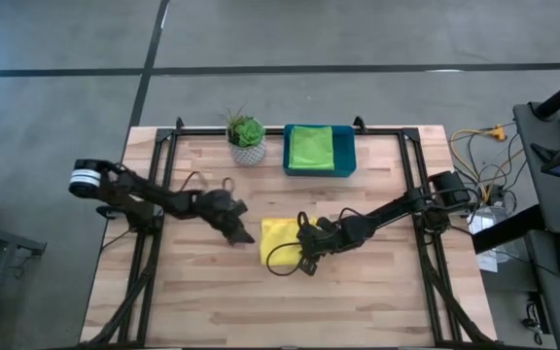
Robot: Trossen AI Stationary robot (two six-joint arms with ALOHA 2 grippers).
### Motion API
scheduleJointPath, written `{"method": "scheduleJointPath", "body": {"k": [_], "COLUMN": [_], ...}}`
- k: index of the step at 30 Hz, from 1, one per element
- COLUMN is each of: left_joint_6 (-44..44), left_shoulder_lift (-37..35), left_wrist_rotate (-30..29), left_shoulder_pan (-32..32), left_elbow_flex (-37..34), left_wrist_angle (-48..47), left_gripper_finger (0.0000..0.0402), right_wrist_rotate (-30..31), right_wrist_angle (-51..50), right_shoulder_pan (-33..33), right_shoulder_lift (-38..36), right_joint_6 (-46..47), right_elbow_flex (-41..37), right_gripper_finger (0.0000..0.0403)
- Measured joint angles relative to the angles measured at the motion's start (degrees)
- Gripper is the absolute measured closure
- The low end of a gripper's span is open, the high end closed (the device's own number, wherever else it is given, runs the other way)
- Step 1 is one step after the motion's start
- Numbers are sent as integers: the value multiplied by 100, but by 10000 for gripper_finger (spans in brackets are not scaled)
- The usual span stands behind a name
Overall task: Fold microfiber towels
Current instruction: Fold the yellow microfiber towel on top of the green microfiber towel into the dark blue bin
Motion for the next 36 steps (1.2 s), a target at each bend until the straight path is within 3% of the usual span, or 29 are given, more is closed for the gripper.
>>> {"method": "scheduleJointPath", "body": {"k": [4,6,9,16,21,29,36], "left_joint_6": [-1986,-2466,-2609,-2509,-2552,-2752,-2845], "left_shoulder_lift": [-29,50,168,705,1181,1562,1691], "left_wrist_rotate": [-1117,-1715,-1986,-2017,-2042,-1966,-1602], "left_shoulder_pan": [-447,-692,-989,-1177,-1177,-1188,-1183], "left_elbow_flex": [-1001,-1254,-1283,-898,-855,-875,-734], "left_wrist_angle": [2556,3015,3072,3169,3407,3720,3630], "left_gripper_finger": [402,402,402,378,304,199,180], "right_wrist_rotate": [-9,-11,-11,-285,-664,-747,-820], "right_wrist_angle": [-4,-1,-1,14,-15,-417,-442], "right_shoulder_pan": [0,-2,-2,-54,-146,-344,-415], "right_shoulder_lift": [0,0,1,0,2,15,15], "right_joint_6": [-4,-5,-18,20,-59,-253,-274], "right_elbow_flex": [0,-2,-3,3,86,281,284], "right_gripper_finger": [327,326,329,334,335,344,344]}}
